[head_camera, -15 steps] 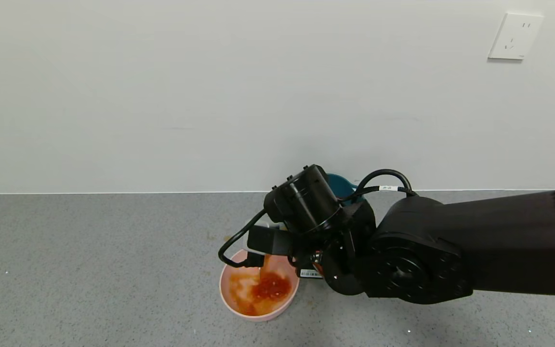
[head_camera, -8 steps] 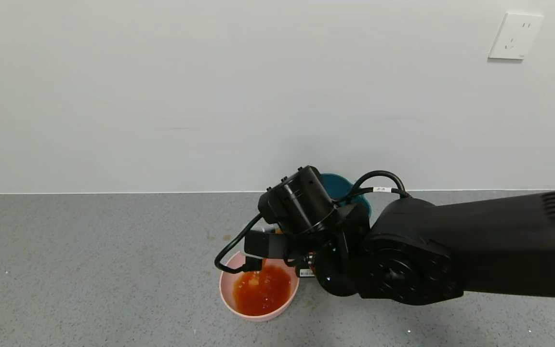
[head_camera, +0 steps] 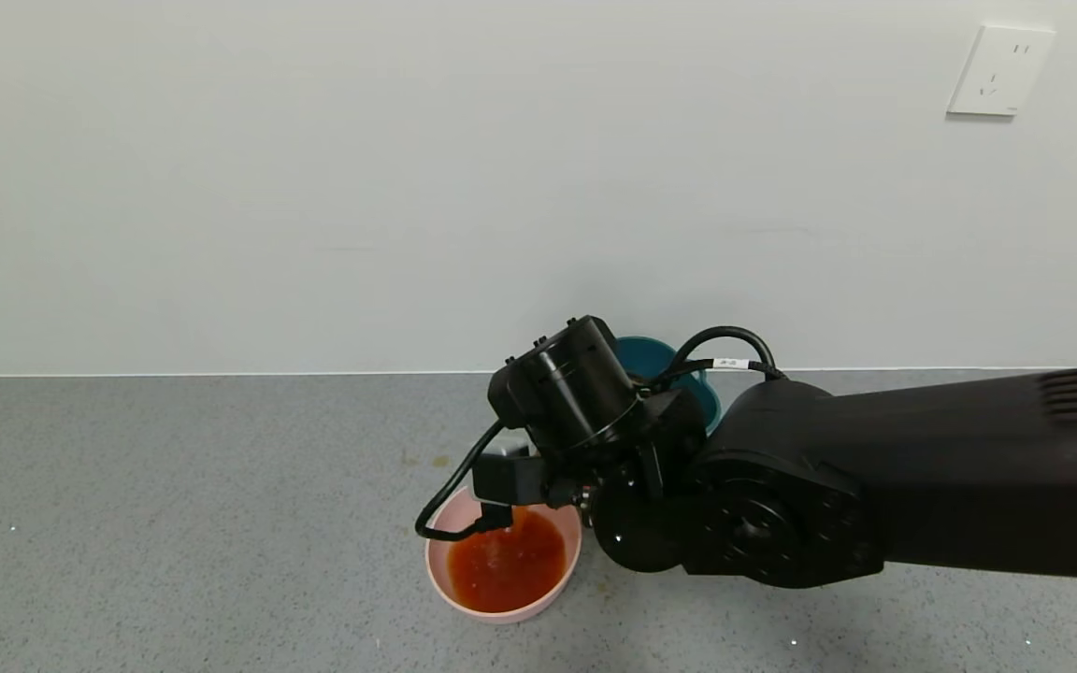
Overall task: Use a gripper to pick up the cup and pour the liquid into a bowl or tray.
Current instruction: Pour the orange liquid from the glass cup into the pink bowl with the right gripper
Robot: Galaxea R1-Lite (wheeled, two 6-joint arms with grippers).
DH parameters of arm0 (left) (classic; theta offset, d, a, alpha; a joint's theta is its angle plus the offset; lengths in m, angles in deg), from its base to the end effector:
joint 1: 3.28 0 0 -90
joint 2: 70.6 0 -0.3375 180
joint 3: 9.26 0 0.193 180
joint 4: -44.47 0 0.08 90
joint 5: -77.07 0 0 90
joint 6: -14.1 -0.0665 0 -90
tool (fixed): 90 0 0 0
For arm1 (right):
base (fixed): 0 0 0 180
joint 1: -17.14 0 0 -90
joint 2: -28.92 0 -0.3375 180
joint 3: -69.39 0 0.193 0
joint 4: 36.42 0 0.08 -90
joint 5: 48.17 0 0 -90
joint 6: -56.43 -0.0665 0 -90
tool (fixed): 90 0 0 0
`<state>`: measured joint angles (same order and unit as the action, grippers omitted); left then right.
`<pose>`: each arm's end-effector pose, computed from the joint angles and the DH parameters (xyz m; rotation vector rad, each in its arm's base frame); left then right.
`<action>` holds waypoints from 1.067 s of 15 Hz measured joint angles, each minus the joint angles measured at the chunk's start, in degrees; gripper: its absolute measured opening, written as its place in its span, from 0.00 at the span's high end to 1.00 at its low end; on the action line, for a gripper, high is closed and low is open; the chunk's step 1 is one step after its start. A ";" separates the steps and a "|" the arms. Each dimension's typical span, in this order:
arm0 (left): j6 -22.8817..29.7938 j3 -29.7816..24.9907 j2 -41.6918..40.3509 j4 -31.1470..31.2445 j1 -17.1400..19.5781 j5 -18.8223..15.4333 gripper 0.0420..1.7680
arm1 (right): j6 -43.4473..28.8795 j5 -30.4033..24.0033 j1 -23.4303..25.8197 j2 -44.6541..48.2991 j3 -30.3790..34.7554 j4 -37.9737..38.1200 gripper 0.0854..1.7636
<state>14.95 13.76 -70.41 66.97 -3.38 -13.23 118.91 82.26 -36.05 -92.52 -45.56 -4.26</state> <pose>-0.0131 -0.0003 0.0768 -0.0148 -0.0057 -0.0070 0.3160 0.3503 0.1846 -1.5570 0.3131 0.4656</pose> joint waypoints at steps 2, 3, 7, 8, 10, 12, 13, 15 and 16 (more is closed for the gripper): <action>0.00 0.00 0.00 0.00 0.00 0.04 0.03 | 2.24 1.85 -0.12 -0.44 -0.62 0.04 0.26; 0.00 0.00 0.00 0.00 0.00 0.01 0.03 | 3.40 2.38 -0.20 -0.66 -0.95 0.09 0.26; 0.00 0.00 0.00 0.00 0.00 0.01 0.03 | 6.38 4.12 -0.54 -1.51 -2.12 1.82 0.26; 0.00 0.00 0.00 0.00 0.00 0.01 0.03 | 6.57 4.22 -0.69 -1.66 -2.63 3.15 0.26; 0.00 0.00 0.00 0.00 0.00 0.01 0.03 | 7.12 4.25 -1.13 -1.99 -4.10 5.57 0.26; -0.01 0.00 0.00 0.00 0.00 0.01 0.03 | 9.26 4.30 -1.61 -2.45 -5.60 6.45 0.26; 0.00 0.00 0.00 0.00 0.00 0.00 0.03 | 10.73 4.58 -1.77 -2.67 -6.14 6.53 0.26; 0.00 0.00 0.00 0.00 0.00 0.00 0.03 | 14.70 6.79 -1.96 -3.00 -6.96 6.73 0.26; 0.00 0.00 0.00 0.02 0.00 0.01 0.03 | 17.07 7.31 -2.07 -3.11 -7.18 6.51 0.26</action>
<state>14.95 13.76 -70.41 67.00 -3.38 -13.22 135.97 89.57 -38.12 -95.63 -52.74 2.25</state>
